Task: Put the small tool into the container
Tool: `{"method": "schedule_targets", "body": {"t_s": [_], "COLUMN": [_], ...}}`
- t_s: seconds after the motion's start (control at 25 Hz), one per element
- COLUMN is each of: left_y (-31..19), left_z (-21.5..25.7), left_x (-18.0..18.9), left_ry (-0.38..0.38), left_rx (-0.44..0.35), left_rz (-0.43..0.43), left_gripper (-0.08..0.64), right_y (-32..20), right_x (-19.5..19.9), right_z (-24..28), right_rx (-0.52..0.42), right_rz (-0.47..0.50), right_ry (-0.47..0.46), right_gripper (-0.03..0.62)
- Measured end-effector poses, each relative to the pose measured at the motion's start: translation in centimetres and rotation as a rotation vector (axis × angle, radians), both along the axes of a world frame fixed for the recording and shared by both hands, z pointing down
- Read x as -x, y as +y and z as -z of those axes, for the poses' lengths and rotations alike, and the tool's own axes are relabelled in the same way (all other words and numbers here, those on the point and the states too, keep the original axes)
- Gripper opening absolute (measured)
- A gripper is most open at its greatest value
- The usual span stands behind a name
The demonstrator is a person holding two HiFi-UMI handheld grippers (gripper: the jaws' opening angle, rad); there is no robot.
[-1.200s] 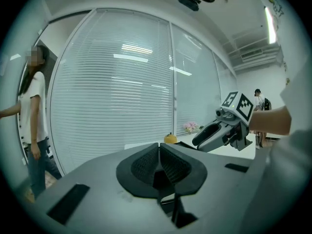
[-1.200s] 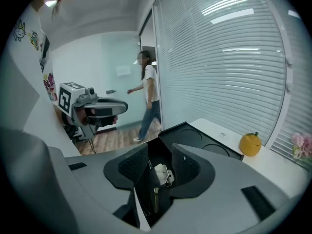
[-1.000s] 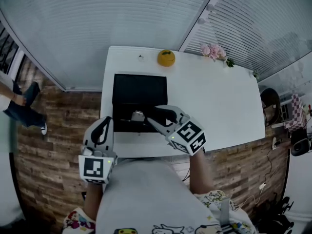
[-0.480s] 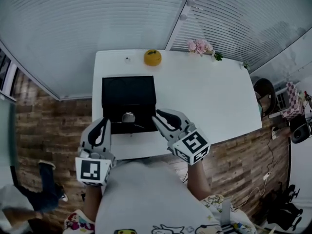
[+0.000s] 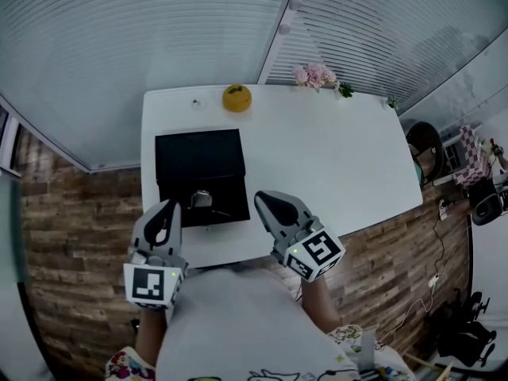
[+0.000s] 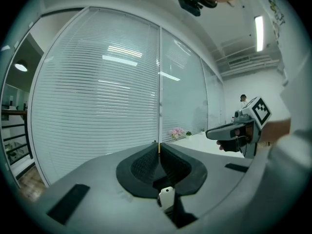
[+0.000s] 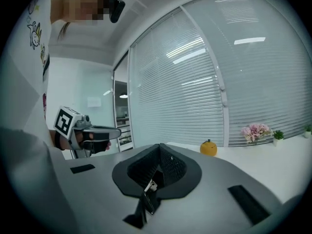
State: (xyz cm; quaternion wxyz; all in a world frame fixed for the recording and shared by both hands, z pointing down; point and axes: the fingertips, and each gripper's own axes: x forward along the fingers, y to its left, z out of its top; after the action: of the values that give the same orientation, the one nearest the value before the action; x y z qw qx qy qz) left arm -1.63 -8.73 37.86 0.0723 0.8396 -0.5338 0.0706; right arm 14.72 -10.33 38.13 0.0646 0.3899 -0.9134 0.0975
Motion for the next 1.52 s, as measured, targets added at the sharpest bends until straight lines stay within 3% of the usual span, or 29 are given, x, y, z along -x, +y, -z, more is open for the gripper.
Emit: {"method": "schedule_targets", "body": {"t_s": [0.52,1.52], "left_y": [-0.4,-0.7], "left_z": [-1.0,-1.9], "left_x": [-0.5,0.2], "left_ry": [0.011,0.017], "left_rx": [0.035,0.051], "left_rz": [-0.011,-0.017], "left_gripper": [0.012,0.012], "right_y": [-0.6,-1.3], "right_x": [-2.0,-1.3], "right_z": [-0.2,-0.9], "right_rx": [-0.024,-0.021], "right_rz": [-0.097,-0.115], "right_ry": [-0.03,0.003], "right_gripper": [0.0,0.0]}}
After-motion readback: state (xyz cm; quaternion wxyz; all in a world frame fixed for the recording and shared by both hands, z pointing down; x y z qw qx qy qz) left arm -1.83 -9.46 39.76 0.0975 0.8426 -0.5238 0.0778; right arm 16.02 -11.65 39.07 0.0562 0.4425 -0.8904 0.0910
